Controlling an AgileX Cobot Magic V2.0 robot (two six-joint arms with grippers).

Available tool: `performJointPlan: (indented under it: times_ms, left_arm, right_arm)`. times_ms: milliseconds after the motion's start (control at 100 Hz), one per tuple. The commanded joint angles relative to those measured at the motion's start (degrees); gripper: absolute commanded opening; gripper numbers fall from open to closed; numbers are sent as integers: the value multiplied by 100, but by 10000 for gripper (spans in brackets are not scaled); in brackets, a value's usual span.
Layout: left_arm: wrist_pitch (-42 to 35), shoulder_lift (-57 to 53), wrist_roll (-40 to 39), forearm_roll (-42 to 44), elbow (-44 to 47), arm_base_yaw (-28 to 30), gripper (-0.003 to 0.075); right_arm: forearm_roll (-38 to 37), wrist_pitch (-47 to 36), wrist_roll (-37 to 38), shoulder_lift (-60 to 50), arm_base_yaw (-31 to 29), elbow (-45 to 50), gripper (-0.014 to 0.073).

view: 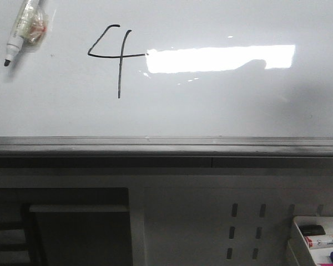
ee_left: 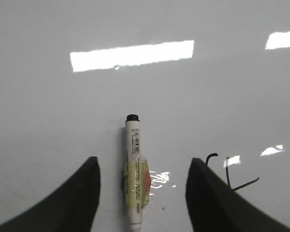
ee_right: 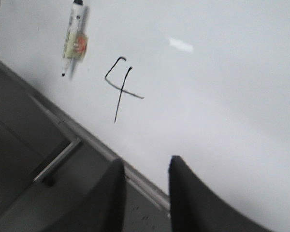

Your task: Write number 4 on whiteboard

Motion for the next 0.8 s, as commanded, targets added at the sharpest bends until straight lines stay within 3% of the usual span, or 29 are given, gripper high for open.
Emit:
performJointPlan:
  times_ms: [0,80,310,530,790]
  left_arm:
    - [4,-523,-10,118,98,5,159]
    - [166,-1018,-10,118,384,5,-20]
    - [653,-2240,3,112,1183,5,-20]
    - [643,-3512,-24,-262,1933,5,-20]
    - [433,-4206,-24,-296,2000,5,-20]
  right_arm:
    - [607,-849,-520,-461,-34,322,-51]
    - [1141,-1436,-1061,-953,-34,967,-63]
    - [2743,-2130,-3067,-2318,-34,2737,-63]
    - [2756,-2338,-3125,-3770,-34,4000,-63]
    - [2743,-2768,-3125,-4911,-34,4695,-64]
